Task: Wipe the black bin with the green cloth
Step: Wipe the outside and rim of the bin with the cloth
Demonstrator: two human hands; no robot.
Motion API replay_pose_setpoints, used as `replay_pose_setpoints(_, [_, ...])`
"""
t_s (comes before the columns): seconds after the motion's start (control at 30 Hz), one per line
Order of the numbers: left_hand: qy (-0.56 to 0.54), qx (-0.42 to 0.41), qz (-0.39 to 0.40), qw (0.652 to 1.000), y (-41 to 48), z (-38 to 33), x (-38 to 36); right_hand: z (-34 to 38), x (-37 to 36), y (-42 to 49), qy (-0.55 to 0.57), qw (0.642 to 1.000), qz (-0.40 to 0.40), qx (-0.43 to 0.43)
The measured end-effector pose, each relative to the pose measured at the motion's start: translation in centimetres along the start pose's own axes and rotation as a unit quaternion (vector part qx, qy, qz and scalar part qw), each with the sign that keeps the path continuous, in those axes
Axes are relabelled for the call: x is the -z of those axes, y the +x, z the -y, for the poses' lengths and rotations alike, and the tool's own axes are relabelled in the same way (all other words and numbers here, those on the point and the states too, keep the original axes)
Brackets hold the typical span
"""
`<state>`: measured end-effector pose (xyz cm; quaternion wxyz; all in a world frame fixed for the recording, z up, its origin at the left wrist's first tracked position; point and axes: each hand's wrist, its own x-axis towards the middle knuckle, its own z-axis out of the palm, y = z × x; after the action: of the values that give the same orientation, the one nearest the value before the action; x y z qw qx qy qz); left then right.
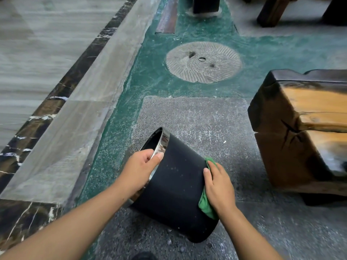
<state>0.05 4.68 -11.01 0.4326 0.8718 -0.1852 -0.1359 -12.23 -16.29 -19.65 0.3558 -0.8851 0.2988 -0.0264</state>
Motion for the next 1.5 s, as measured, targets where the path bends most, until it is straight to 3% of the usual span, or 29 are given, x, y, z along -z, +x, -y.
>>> replay_pose_setpoints(0.2, [-0.054,-0.008,0.027,0.998,-0.3,-1.3,-0.7,7.6,-1.2,-0.5,0.053,0.994,-0.046,0.081])
replay_pose_setpoints(0.4, [0.006,-0.041,0.018,0.999,-0.3,-1.7,-0.4,14.5,-1.0,2.1,0.1,0.985,-0.031,0.137])
replay_pose_setpoints(0.5, [0.025,-0.059,0.016,0.998,-0.7,-0.7,-0.1,13.7,-0.8,3.5,0.1,0.984,-0.011,0.144])
replay_pose_setpoints(0.7, [0.125,-0.106,-0.009,0.986,-2.2,2.5,2.2,7.1,-0.5,3.3,0.036,0.998,0.021,0.041])
replay_pose_setpoints(0.87, [0.114,-0.094,-0.021,0.989,-3.0,4.7,3.4,2.8,-0.7,0.6,0.015,1.0,0.003,0.007])
replay_pose_setpoints(1.07, [0.108,-0.105,-0.005,0.989,-1.2,2.7,2.8,1.5,-1.0,-3.9,0.007,0.999,-0.048,0.006])
replay_pose_setpoints(1.17, [0.104,-0.074,0.013,0.992,0.3,0.7,2.2,1.8,-1.5,-6.5,0.02,0.995,-0.088,0.038])
replay_pose_setpoints(1.27, [0.027,0.022,0.075,0.997,1.9,-0.7,1.9,2.1,-2.1,-8.5,0.03,0.99,-0.124,0.067])
replay_pose_setpoints(1.33, [0.005,0.07,0.077,0.995,2.8,-1.1,1.9,2.1,-2.3,-9.7,0.029,0.987,-0.132,0.084])
replay_pose_setpoints(1.5, [0.184,0.085,-0.002,0.979,4.3,-2.3,1.1,2.3,-2.8,-10.7,0.028,0.983,-0.141,0.115])
